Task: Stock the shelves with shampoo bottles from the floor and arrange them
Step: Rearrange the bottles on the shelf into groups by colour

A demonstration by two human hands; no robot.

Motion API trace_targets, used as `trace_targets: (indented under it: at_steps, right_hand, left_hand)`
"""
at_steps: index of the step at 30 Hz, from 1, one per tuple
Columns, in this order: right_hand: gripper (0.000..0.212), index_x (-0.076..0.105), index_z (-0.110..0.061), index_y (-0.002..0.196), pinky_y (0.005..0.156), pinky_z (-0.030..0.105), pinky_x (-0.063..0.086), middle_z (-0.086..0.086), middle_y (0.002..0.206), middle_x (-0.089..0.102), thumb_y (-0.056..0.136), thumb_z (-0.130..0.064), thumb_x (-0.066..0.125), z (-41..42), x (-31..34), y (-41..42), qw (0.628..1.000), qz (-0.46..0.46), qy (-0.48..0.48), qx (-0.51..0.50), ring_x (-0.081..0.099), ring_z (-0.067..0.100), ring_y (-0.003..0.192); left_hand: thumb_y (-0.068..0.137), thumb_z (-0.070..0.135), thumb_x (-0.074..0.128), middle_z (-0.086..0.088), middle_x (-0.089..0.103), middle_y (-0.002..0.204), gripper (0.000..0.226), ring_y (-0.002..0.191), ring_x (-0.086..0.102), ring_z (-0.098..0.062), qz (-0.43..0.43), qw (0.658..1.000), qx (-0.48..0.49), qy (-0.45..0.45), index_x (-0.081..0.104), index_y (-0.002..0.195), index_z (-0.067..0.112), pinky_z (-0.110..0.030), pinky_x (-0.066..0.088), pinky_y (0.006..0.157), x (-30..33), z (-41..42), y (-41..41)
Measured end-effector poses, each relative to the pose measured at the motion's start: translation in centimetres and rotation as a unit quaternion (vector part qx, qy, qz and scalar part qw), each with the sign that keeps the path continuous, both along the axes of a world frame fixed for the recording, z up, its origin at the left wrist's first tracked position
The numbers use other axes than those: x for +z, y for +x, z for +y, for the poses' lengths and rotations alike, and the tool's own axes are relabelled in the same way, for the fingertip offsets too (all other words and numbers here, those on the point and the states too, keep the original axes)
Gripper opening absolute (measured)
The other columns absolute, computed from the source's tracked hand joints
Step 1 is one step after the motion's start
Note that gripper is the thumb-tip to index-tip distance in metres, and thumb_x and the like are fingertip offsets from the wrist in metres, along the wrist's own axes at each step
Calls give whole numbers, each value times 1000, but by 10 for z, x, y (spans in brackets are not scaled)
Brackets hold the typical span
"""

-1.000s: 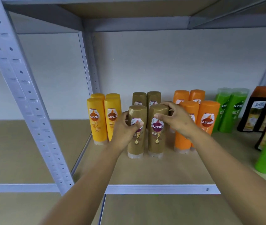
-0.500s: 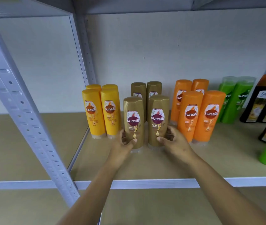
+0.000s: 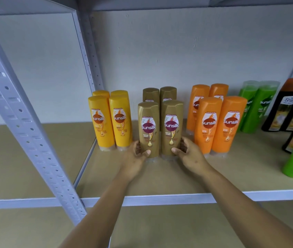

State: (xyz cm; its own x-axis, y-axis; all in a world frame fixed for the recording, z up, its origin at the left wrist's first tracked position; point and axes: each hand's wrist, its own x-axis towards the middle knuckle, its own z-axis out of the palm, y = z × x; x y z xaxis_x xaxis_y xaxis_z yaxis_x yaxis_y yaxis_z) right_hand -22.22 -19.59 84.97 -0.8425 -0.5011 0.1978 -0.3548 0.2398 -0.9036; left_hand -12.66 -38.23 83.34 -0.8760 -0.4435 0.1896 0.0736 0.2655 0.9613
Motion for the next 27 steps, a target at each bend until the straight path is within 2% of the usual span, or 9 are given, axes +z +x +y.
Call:
trace_targets:
  at_steps: [2,5,8,13,20,27]
  right_hand:
    - [46,48,-19,133,103,36,45,-3,128,60,89,-19,64,-3,1,-2,1000,-1,0,0,54,13,119]
    - [48,47,-19,135,101,30,43,-3,130,58,90,-20,63,-8,3,-6,1000,-1,7,-6,52,12,120]
    - [48,45,-17,135,96,24,41,-2,131,57,91,-21,62,-11,5,-8,1000,11,15,-9,51,10,117]
    - [47,44,-17,136,94,22,38,-3,130,56,92,-22,60,-14,3,-12,999,20,24,-18,50,8,115]
    - [48,41,-17,138,95,23,37,0,136,54,93,-21,58,-19,3,-19,998,28,43,-23,48,17,127]
    - [51,36,-20,142,105,35,36,0,142,49,95,-24,56,-24,6,-29,997,6,71,-20,43,20,133]
  left_hand:
    - [86,18,69,8,65,117,37,110,60,-7,1,1000,5,0,54,117,30,-36,49,98,-1,-1,-7]
    - [85,22,70,7,65,118,41,110,61,-9,-4,1000,10,1,54,123,25,-36,50,97,-2,-3,-15]
    - [86,20,69,4,65,119,47,109,61,-9,-2,1000,15,0,52,129,17,-29,50,93,-2,-4,-21]
    - [87,19,68,4,64,118,45,107,60,-7,-4,1000,17,-5,51,129,17,-20,47,88,-2,-5,-25]
    - [88,15,67,3,62,121,46,112,59,-11,-13,1000,20,-2,49,130,15,-27,47,95,-1,-10,-36]
    - [89,17,65,1,60,129,47,120,55,-14,-31,999,16,-8,48,133,16,-36,45,103,2,-14,-43]
